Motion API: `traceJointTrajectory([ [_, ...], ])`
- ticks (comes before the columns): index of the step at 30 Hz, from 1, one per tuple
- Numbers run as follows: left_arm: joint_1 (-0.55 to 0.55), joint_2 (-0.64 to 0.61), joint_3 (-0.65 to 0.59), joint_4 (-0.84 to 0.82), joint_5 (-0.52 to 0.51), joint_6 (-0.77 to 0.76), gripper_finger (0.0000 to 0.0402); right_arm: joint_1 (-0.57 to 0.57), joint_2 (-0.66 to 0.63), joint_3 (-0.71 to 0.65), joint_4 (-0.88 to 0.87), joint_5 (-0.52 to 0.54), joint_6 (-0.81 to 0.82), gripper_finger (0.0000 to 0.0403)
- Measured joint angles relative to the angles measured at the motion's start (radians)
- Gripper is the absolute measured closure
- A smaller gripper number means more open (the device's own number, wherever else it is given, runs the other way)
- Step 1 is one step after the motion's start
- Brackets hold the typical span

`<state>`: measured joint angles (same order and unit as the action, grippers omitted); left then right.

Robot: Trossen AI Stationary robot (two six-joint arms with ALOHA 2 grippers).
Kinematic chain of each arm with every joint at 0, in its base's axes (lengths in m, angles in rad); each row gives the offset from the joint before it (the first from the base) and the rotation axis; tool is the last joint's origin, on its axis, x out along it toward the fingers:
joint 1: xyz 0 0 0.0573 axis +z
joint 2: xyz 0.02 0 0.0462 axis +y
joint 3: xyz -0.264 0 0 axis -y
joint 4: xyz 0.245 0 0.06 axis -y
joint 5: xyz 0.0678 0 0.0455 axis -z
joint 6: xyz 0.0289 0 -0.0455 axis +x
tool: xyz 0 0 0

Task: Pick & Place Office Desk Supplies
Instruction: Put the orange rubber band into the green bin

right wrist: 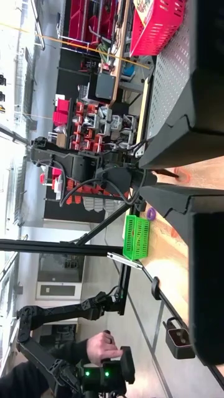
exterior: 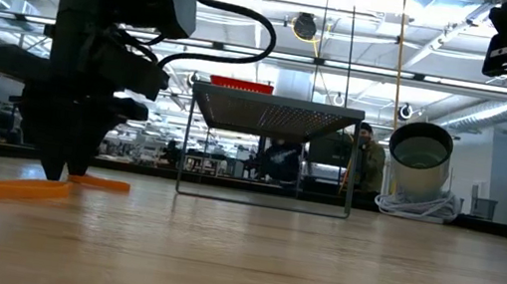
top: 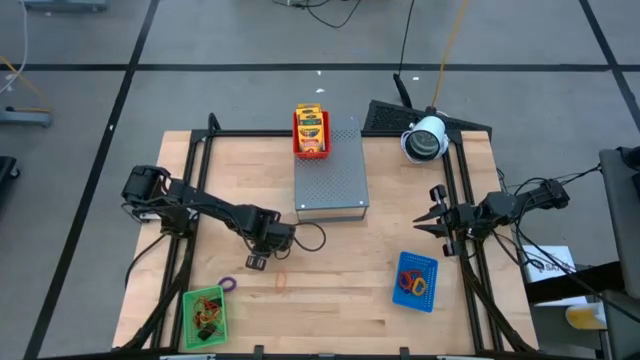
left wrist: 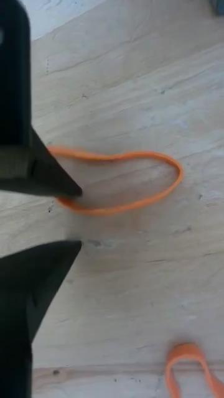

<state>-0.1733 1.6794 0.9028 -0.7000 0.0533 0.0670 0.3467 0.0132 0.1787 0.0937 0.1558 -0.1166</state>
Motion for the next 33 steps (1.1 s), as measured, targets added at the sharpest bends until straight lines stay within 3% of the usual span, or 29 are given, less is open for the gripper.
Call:
traceJointTrajectory([
  [9,-0.008,0.000,0.001,0.014,-0.044,-0.047,0.0392,0.000,0.000,0.000,0.000,0.000,0.000,0.0358],
  [13,-0.010,0.000,0.001,0.014,-0.088,-0.090,0.0391,0.000,0.000,0.000,0.000,0.000,0.000,0.0358],
  [22,-0.039,0.000,0.054,-0.088,-0.078,-0.232,0.0398,0.000,0.000,0.000,0.000,0.000,0.000,0.0358],
  [33,-0.108,-0.001,0.297,-0.327,0.079,-0.503,0.0399,0.000,0.000,0.000,0.000,0.000,0.000,0.0358],
])
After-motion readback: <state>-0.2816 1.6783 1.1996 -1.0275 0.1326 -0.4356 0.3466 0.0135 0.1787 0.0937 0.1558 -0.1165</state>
